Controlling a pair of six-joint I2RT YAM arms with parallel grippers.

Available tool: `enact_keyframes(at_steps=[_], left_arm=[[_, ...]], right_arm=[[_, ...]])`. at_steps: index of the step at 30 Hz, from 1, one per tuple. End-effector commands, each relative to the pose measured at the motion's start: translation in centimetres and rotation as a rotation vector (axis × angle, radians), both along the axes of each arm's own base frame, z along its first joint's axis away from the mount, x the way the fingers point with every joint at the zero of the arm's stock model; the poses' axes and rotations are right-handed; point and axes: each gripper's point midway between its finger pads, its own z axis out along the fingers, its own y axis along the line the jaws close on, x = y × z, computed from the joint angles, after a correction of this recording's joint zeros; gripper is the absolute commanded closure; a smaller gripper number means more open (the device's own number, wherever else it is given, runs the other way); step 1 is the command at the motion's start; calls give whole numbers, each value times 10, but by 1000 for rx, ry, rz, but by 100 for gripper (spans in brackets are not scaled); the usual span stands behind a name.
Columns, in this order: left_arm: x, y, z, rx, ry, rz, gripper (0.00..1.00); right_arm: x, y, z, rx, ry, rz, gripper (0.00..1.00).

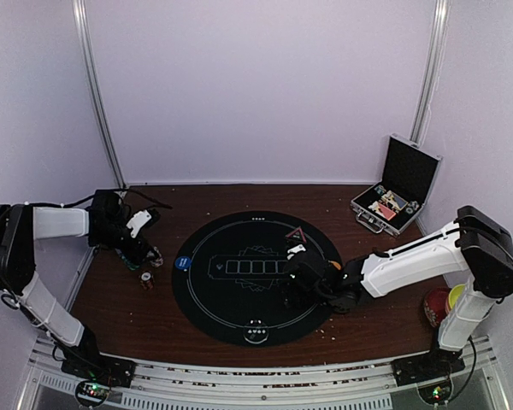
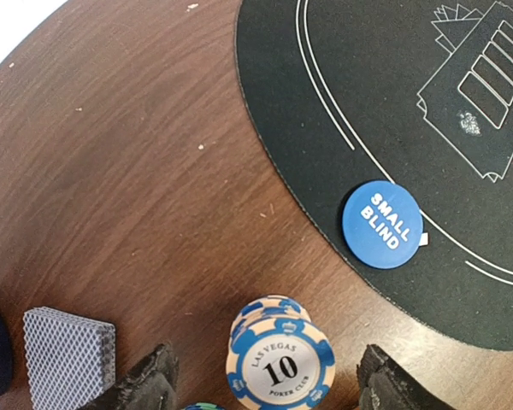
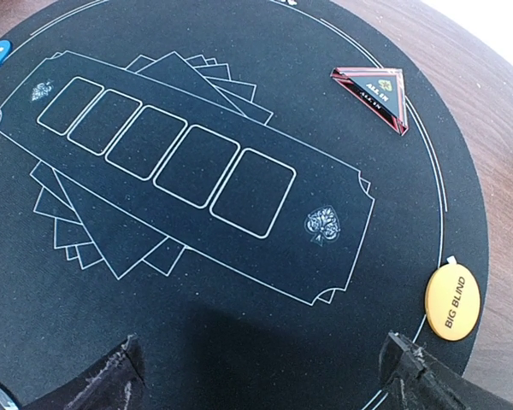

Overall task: Distribute texas hold em gaming equipment
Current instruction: Pick up the pile of poker chips from the pile of poker chips.

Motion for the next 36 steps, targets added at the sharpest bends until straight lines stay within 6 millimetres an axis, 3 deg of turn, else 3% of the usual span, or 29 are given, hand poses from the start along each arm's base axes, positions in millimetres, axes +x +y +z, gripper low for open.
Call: enact_keyframes(at_steps=[1,22,36], left_arm=[[2,-5,-1,2,-15,-10,26],[2,-3,-10,12,9,-1,34],[1,-4,-9,9,7,-2,54]], right_arm=[[4,3,6,-20,-29,-7,3],[3,5,4,-29,-30,-1,3],[2,6,4,-34,-29,3,3]])
